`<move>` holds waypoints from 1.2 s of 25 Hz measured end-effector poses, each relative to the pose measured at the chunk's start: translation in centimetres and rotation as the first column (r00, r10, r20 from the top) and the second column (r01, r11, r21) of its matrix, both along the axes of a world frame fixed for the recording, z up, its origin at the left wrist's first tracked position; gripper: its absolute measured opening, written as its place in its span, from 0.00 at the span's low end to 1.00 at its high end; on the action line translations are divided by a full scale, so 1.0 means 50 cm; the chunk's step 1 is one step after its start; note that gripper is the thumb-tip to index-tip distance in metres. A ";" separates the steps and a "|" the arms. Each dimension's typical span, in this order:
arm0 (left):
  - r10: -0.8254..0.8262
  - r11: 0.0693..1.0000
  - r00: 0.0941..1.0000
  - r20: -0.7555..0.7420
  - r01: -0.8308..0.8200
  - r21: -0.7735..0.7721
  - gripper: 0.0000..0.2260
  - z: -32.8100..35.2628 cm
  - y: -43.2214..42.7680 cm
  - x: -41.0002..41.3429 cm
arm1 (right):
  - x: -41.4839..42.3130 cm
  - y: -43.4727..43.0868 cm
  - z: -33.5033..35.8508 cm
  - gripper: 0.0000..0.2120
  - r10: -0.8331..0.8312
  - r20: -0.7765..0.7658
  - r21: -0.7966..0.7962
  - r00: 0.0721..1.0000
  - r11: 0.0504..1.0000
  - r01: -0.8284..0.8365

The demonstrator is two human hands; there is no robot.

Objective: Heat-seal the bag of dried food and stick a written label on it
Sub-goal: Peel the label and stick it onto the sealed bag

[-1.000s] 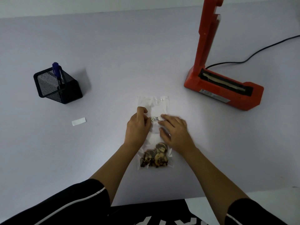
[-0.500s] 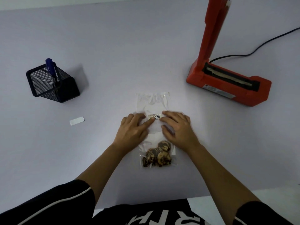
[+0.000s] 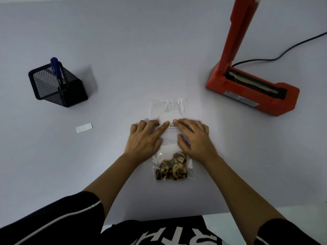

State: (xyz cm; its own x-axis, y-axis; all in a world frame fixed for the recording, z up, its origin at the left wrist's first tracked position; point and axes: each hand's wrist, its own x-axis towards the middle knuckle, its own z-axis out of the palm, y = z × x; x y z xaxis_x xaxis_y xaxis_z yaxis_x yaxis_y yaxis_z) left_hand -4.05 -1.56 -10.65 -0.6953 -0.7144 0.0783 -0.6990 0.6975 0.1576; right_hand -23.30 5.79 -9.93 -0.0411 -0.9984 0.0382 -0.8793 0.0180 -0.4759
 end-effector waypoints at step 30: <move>0.072 0.995 0.997 -0.021 -0.071 0.065 0.24 0.007 -0.001 0.003 | 0.003 0.003 -0.008 0.23 -0.023 -0.029 -0.039 0.999 0.999 0.022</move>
